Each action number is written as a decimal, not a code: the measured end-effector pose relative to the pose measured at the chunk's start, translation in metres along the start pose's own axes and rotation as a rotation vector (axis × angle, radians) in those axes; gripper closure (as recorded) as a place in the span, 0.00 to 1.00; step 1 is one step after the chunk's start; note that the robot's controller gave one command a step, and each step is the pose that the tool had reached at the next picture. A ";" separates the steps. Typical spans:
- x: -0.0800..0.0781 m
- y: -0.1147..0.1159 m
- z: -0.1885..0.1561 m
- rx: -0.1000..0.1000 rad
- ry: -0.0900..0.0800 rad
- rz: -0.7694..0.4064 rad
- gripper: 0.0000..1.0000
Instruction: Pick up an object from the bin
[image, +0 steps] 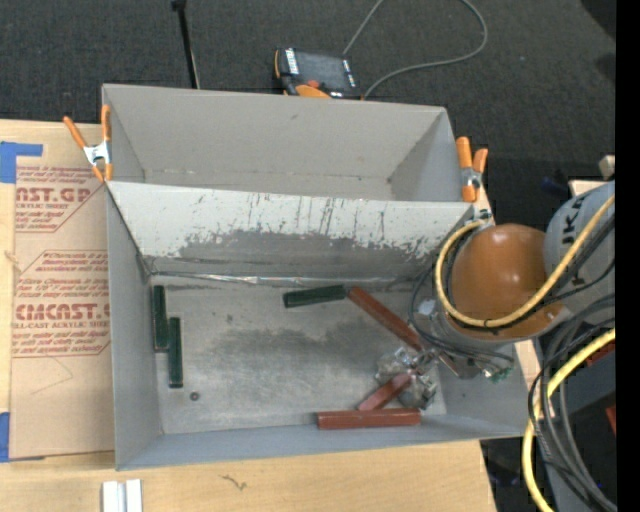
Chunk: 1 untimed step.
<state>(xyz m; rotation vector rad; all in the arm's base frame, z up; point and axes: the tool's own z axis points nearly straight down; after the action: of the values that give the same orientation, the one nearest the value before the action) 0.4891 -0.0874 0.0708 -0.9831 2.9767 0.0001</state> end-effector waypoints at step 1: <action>0.006 0.002 -0.128 0.003 0.000 0.009 1.00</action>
Offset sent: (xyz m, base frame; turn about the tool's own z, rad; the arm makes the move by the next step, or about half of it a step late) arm -0.0085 -0.0026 0.1240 0.0082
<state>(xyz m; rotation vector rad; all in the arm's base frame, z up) 0.4823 -0.0894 0.1987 -0.9688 2.9806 -0.0051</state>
